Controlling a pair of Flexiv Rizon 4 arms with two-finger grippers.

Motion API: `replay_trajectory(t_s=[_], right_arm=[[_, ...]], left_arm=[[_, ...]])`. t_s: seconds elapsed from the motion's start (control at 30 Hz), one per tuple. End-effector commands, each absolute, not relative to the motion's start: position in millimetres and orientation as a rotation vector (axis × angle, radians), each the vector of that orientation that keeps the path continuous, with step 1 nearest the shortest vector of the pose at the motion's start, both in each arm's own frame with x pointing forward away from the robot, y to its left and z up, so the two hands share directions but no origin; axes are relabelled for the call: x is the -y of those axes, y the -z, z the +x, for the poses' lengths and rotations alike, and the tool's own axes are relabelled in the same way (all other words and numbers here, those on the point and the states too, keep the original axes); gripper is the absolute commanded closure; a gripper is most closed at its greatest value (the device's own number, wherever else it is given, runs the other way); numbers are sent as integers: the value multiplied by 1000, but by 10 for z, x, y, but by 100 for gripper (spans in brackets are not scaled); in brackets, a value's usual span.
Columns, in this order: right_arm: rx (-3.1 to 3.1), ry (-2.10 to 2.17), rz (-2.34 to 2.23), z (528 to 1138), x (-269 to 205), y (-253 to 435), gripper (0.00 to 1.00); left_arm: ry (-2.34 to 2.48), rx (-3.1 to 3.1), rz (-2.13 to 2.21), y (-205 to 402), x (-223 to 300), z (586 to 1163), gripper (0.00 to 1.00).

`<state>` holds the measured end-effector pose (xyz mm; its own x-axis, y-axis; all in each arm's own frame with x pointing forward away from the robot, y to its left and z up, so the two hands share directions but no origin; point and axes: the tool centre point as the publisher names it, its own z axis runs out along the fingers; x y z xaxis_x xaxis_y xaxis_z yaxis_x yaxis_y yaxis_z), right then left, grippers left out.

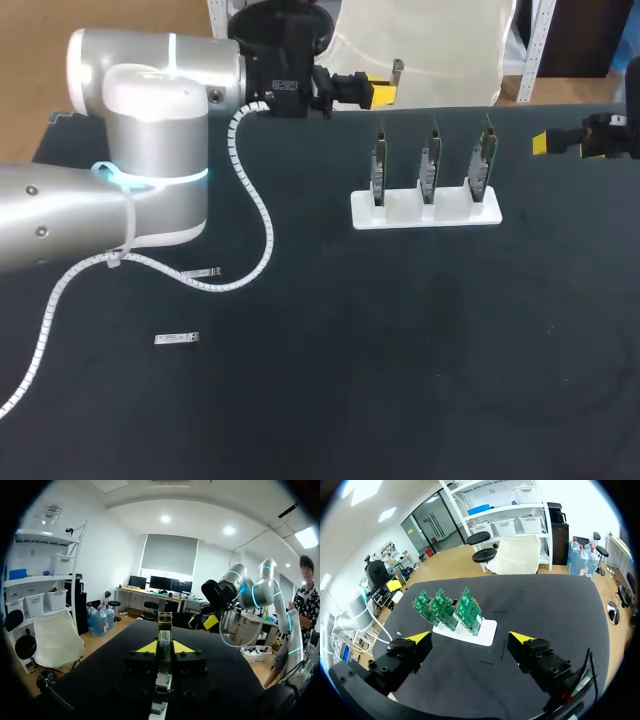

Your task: Pick up the optical module with the left hand, and insert it into the network port with the right hand.

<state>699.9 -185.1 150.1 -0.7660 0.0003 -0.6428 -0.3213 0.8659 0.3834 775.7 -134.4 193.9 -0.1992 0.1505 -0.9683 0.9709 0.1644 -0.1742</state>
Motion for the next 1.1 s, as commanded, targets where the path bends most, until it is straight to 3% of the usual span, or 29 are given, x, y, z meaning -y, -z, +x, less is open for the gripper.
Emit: replay_trajectory(t_s=[0.03,0.43,0.87,1.1], right_arm=[[-2373,-636,-231,7000,1851,-1500,0],[-2171,-802,-826,7474,1780,-1996,0],[-1892,-1083,-1546,7725,908,-2175,0],[-1757,-1154,-1833,7777,740,-2252,0]], left_arm=[[1145,-1538,1116,-1931,1346,7751,100],[1145,-1538,1116,-1931,1346,7751,100],[1145,-1538,1116,-1931,1346,7751,100],[1145,-1538,1116,-1931,1346,7751,100]])
